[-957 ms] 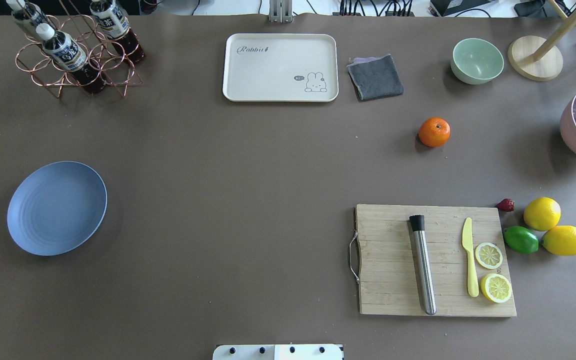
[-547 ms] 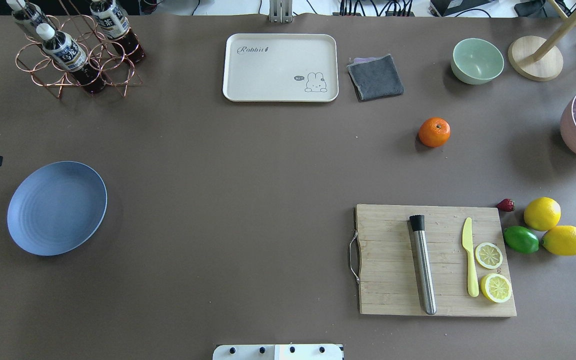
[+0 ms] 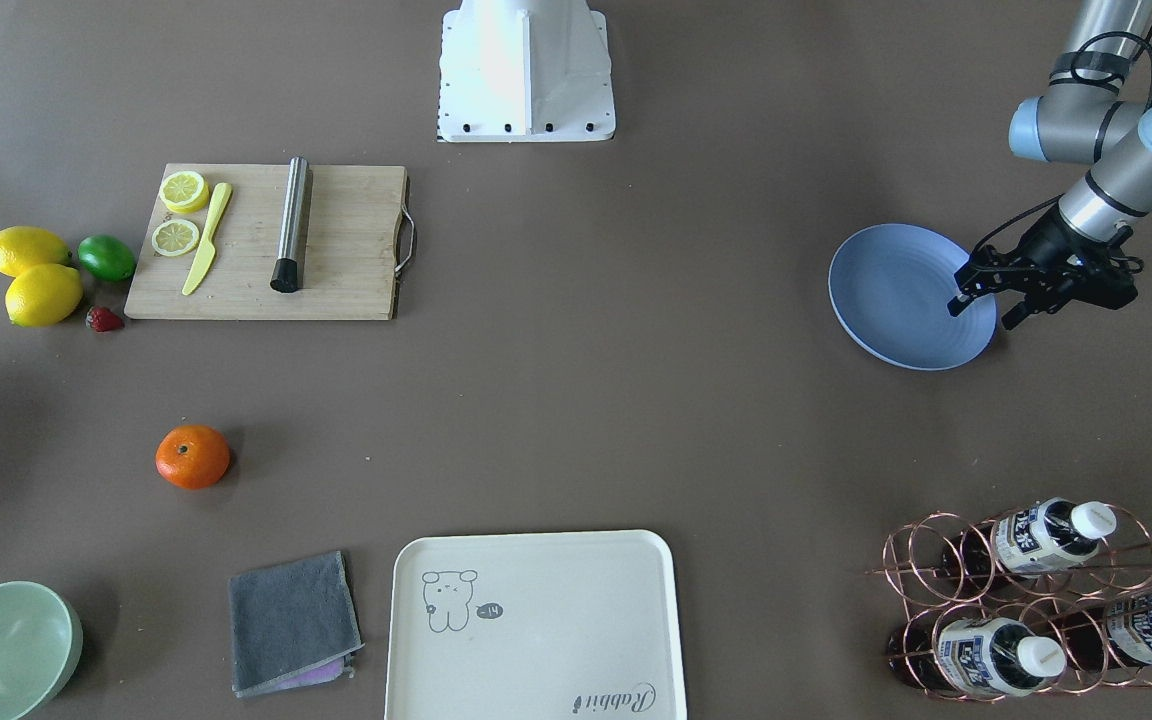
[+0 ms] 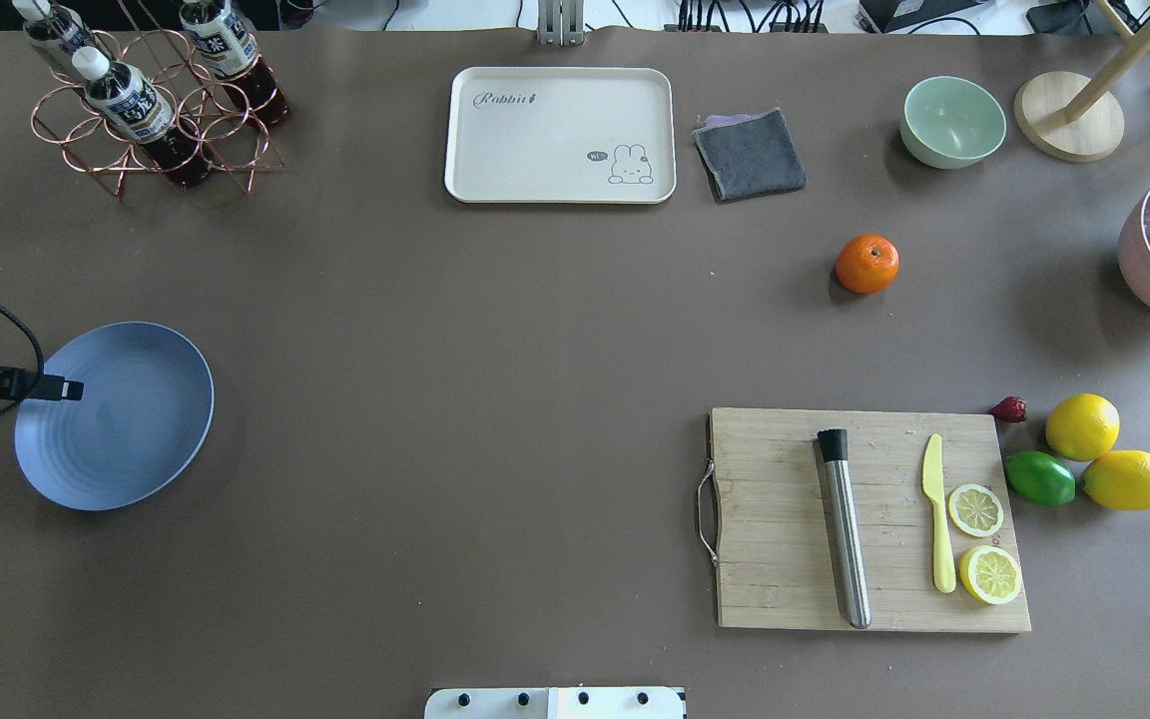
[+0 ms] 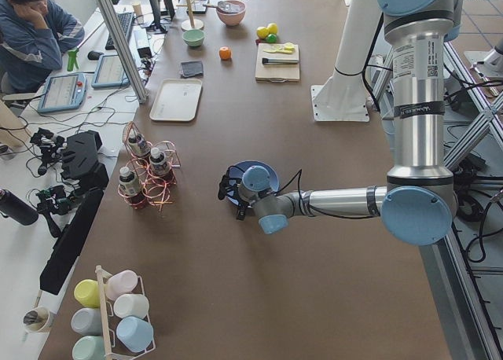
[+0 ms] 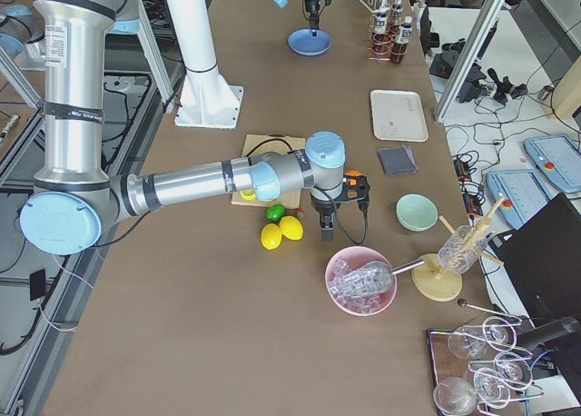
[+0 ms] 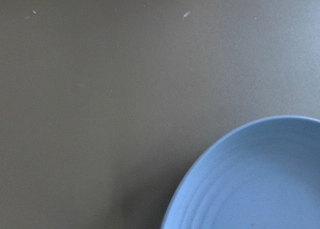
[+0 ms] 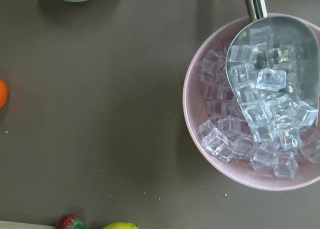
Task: Pick orange to plate
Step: 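Push the blue plate with the left gripper toward the table centre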
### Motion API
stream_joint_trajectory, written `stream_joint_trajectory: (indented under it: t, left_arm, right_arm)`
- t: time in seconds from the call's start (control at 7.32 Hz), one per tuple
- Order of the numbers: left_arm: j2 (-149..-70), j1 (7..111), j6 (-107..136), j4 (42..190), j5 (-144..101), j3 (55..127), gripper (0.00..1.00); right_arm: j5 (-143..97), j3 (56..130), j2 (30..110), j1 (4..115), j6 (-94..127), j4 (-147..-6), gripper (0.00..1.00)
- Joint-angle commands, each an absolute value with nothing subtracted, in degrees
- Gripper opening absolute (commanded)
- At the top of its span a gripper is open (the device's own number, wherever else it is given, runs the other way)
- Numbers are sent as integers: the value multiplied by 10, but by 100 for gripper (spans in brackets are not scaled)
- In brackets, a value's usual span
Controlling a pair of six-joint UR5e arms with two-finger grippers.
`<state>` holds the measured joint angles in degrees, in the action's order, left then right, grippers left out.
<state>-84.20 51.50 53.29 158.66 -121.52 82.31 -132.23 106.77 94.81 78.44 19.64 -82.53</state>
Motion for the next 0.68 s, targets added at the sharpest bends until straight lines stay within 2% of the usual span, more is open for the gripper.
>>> stream_joint_trajectory:
  t: [0.0,0.27,0.55]
  left_arm:
    - [-835,509,537,1600,-1216,823,0]
    - [-832,518,537,1625,-1273,823,0]
    - [-841,571,538,1624,-1349,825,0]
  right_arm:
    - [-1322,1068,948,784,197,-824,100]
    - [-1322,1068,947,784,197,-824,100]
    - [-1322,1069,947,784,197,-824,100]
